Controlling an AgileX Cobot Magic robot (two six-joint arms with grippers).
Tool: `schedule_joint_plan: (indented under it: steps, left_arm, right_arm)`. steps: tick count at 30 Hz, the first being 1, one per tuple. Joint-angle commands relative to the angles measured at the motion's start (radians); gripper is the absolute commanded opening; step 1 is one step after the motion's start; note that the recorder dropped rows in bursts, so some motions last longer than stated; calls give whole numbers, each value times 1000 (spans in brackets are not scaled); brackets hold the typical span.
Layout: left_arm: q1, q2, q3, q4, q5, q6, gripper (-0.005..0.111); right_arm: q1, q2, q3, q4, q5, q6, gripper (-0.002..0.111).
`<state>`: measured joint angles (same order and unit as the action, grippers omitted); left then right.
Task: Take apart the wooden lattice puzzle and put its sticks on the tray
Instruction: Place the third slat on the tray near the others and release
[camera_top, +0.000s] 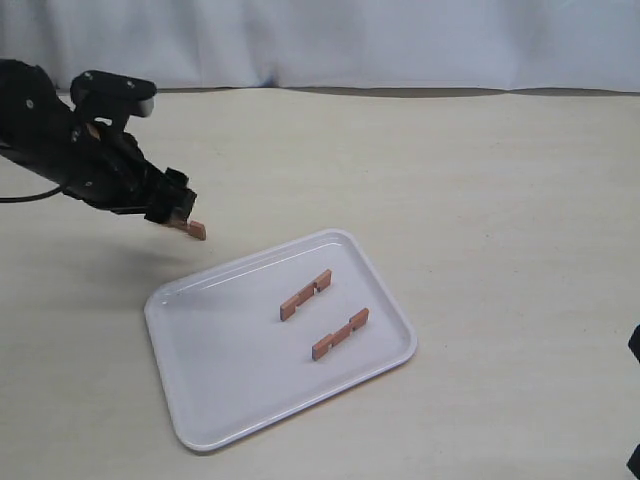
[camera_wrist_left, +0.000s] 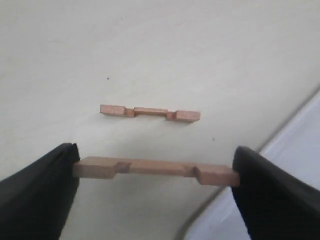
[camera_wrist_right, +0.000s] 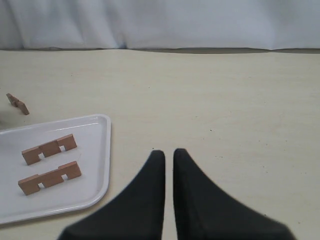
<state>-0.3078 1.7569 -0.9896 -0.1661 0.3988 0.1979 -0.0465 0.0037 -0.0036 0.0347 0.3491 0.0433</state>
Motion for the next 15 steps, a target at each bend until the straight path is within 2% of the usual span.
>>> schedule_joint_plan:
  steps: [1,4,10,13,15]
  left_arm:
    - [-74,-62,-1,-108,48,83,0]
    - [-179,-58,-1,-115,59,123,0]
    - [-334,-47,-1,-108,44,126,0]
    - [-375,-27,-1,-108,26,126,0]
    - [-379,-6,-1,-108,5,126,0]
  right_arm:
    - [2,-4,4,2,-4,-6,6]
    - [2,-4,4,2,-4,-6,6]
    - [2,-4,4,2,-4,-6,6]
    - [2,-4,4,2,-4,-6,6]
    - [2,-4,4,2,-4,-6,6]
